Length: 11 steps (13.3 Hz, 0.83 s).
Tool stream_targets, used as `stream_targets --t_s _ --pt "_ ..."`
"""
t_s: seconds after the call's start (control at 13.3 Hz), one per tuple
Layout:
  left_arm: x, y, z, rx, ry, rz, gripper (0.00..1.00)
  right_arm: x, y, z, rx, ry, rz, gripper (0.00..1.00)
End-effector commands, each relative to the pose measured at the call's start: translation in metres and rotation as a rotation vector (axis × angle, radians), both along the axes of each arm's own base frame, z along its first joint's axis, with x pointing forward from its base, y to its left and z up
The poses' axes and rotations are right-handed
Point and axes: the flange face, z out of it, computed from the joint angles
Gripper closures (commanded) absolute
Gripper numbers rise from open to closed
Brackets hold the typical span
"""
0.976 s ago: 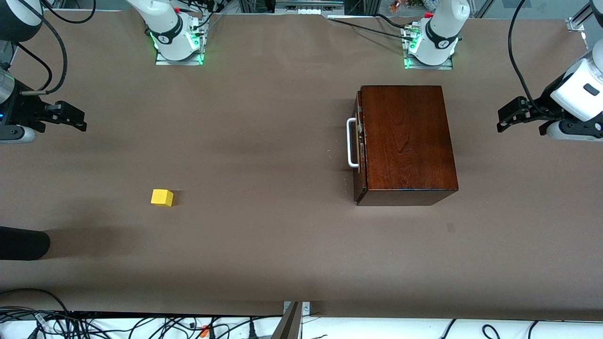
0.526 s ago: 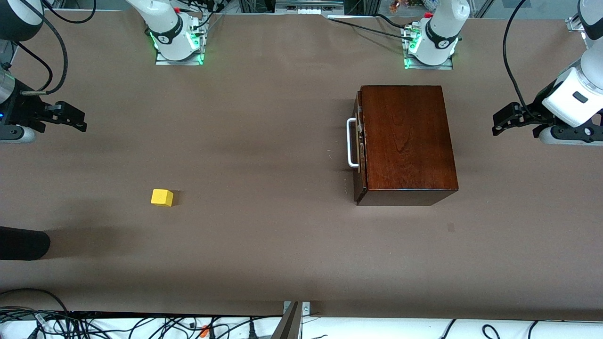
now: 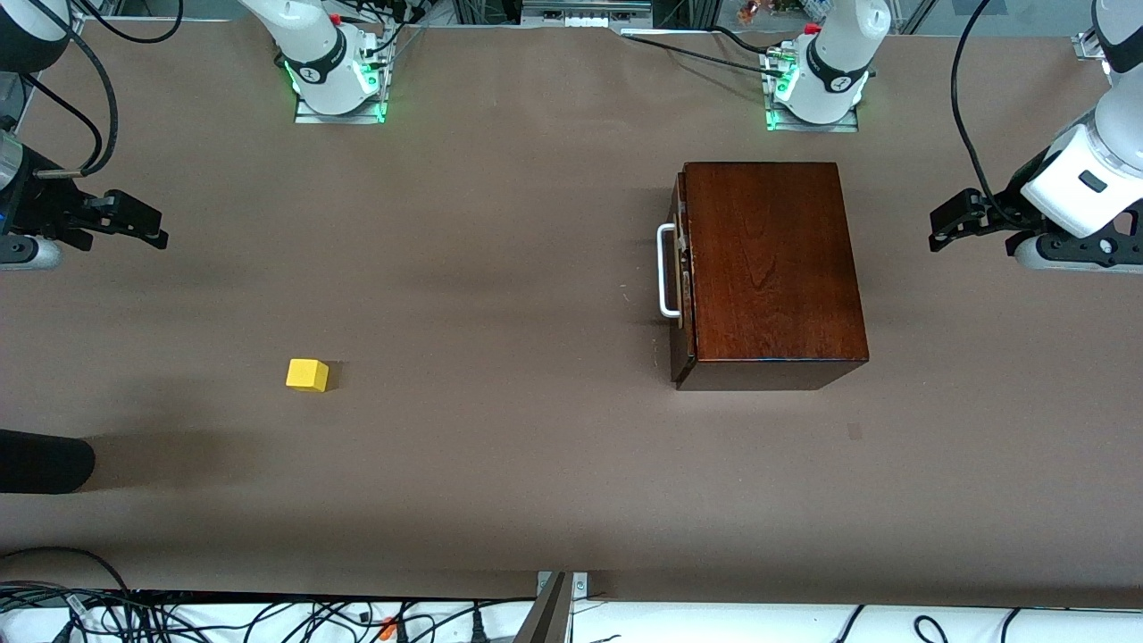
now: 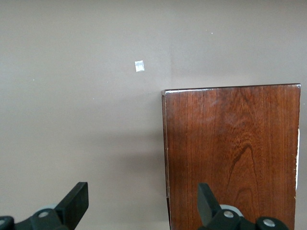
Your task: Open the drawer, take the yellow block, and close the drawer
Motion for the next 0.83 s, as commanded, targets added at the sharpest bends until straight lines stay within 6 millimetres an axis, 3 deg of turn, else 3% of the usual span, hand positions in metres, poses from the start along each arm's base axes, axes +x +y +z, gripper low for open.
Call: stream_targets --t_s 0.0,0.75 --pt "-0.0075 -0.0013 0.0028 -0.003 0.007 -0.005 0.00 -0.0094 0.0020 0.0073 0.017 -0.006 -0.011 0.00" --pt "-0.0082 -0.0021 0.0036 -0.003 0.011 -0.006 0.00 -0.0079 0.0002 0.0109 0.016 -0.010 -0.014 0.00"
